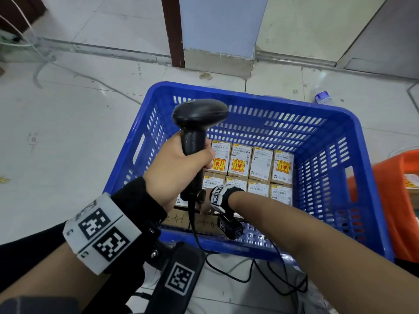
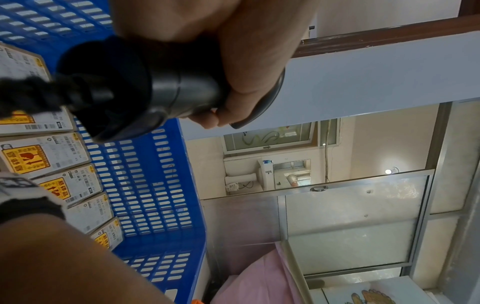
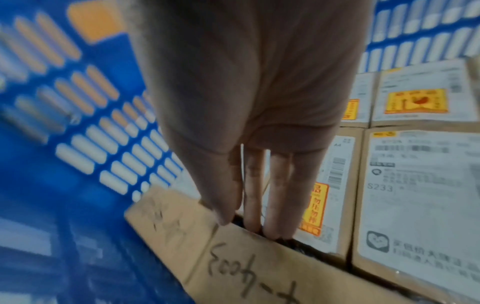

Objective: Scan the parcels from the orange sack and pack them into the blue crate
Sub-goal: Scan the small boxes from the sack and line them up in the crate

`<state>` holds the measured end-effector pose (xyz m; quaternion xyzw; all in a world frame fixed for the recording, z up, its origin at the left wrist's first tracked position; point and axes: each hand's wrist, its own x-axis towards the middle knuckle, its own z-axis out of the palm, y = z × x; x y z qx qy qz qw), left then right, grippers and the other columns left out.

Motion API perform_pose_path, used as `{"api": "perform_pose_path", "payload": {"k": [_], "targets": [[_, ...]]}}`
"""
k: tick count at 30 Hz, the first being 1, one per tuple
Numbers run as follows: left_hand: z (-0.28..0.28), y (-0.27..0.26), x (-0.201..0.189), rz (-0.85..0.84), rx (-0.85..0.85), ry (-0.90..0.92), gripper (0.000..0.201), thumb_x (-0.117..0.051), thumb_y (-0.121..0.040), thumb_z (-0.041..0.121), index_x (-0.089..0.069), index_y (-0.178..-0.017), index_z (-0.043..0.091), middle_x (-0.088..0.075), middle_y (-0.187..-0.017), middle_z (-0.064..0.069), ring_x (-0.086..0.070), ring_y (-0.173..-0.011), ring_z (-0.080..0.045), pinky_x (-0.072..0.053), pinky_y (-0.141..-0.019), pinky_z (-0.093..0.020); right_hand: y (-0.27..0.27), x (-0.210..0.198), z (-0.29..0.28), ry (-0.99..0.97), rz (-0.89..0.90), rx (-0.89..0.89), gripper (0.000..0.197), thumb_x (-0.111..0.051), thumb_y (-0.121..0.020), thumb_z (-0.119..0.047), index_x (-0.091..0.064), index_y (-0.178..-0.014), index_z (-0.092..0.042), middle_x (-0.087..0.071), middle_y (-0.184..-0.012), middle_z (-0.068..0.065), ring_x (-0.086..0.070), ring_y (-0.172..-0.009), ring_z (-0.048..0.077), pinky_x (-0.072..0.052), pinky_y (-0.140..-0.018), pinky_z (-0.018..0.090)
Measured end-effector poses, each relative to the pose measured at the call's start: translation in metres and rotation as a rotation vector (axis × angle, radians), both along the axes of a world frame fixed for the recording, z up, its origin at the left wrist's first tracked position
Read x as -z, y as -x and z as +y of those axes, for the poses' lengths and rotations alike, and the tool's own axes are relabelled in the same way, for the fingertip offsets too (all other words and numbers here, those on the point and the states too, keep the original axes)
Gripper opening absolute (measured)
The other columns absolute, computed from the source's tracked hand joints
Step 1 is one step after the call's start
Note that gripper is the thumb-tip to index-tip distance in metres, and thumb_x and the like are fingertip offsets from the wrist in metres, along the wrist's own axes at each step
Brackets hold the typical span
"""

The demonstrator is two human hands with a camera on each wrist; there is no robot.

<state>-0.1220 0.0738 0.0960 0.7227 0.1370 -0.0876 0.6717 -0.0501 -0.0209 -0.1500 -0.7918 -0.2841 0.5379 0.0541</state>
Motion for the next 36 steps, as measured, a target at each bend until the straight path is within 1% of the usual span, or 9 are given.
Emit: {"api": "perform_pose_path", "payload": {"k": [4,8,12,14,19,24,27,33,36], "targets": [[-0.010,-0.004,-0.004,-0.013,0.027,-0.015,0.007,-0.062,-0.088,0.008,-0.059,-0.095,0.009,-0.056,-0.068,-0.001,-0.054,-0.068,-0.013,-0.048,-0.072,-0.030,-0.018,-0.013,-0.017,-0.017,0.039,0.088,0.006,-0.061,-0.090,-0.010,-0.063,-0.089,-0.004,-0.063,-0.086,0.013,-0.061,-0.068,0.020,-0.052,-0.062,0.032],[-0.025,-0.006,-0.008,-0.006,0.068,-0.032,0.007,-0.063,-0.088,0.009,-0.060,-0.095,0.009,-0.056,-0.071,-0.004,-0.055,-0.071,-0.014,-0.047,-0.072,-0.030,-0.032,-0.031,-0.055,-0.042,-0.030,0.170,0.024,-0.063,-0.091,-0.021,-0.069,-0.099,0.001,-0.073,-0.096,0.014,-0.072,-0.087,0.023,-0.061,-0.074,0.038],[-0.048,-0.002,-0.010,-0.017,0.157,-0.051,0.011,-0.063,-0.088,0.009,-0.060,-0.099,0.007,-0.056,-0.073,-0.004,-0.054,-0.070,-0.014,-0.046,-0.071,-0.028,-0.029,-0.057,-0.102,-0.107,-0.093,0.336,0.021,-0.061,-0.093,-0.021,-0.068,-0.101,-0.003,-0.072,-0.090,0.007,-0.071,-0.089,0.021,-0.060,-0.081,0.041],[-0.063,0.002,-0.011,-0.022,0.186,-0.052,0.009,-0.063,-0.088,0.007,-0.060,-0.097,0.008,-0.056,-0.071,-0.003,-0.053,-0.068,-0.015,-0.046,-0.072,-0.030,-0.025,-0.075,-0.127,-0.143,-0.114,0.415,0.022,-0.060,-0.094,-0.019,-0.067,-0.105,-0.001,-0.072,-0.099,0.012,-0.071,-0.093,0.023,-0.060,-0.082,0.041],[-0.112,0.012,-0.014,-0.031,0.294,-0.053,0.008,-0.064,-0.088,0.005,-0.061,-0.094,0.008,-0.056,-0.071,-0.005,-0.053,-0.063,-0.016,-0.044,-0.069,-0.032,-0.014,-0.116,-0.202,-0.350,-0.165,0.753,0.005,-0.057,-0.093,-0.008,-0.062,-0.091,-0.007,-0.068,-0.085,0.008,-0.067,-0.072,0.016,-0.055,-0.060,0.024],[-0.181,0.015,-0.027,-0.098,0.481,-0.033,0.010,-0.063,-0.087,-0.002,-0.059,-0.090,0.007,-0.058,-0.073,-0.004,-0.052,-0.056,-0.011,-0.046,-0.060,-0.022,0.002,-0.166,-0.294,-0.526,-0.313,1.080,0.008,-0.057,-0.091,-0.003,-0.059,-0.085,-0.008,-0.066,-0.077,0.007,-0.065,-0.066,0.014,-0.053,-0.060,0.024],[-0.219,0.019,-0.035,-0.147,0.618,-0.051,0.010,-0.064,-0.086,-0.001,-0.059,-0.088,0.008,-0.058,-0.076,-0.005,-0.052,-0.058,-0.012,-0.045,-0.064,-0.027,0.017,-0.188,-0.359,-0.598,-0.438,1.268,0.018,-0.058,-0.088,-0.001,-0.057,-0.076,-0.014,-0.064,-0.073,0.005,-0.062,-0.060,0.011,-0.049,-0.059,0.025],[-0.275,0.028,-0.038,-0.173,0.786,-0.060,0.010,-0.069,-0.085,0.005,-0.059,-0.087,0.007,-0.057,-0.074,-0.007,-0.051,-0.060,-0.013,-0.044,-0.064,-0.028,0.053,-0.203,-0.504,-0.505,-0.643,1.647,0.024,-0.050,-0.093,0.000,-0.053,-0.074,-0.014,-0.057,-0.067,0.004,-0.056,-0.053,0.010,-0.044,-0.048,0.019],[-0.294,0.031,-0.037,-0.170,0.841,-0.046,0.010,-0.071,-0.082,0.010,-0.061,-0.083,0.009,-0.055,-0.074,-0.012,-0.050,-0.061,-0.014,-0.043,-0.066,-0.031,0.082,-0.187,-0.571,-0.359,-0.602,1.837,0.026,-0.048,-0.095,-0.002,-0.049,-0.071,-0.013,-0.057,-0.055,0.001,-0.053,-0.043,0.007,-0.042,-0.044,0.017]]}}
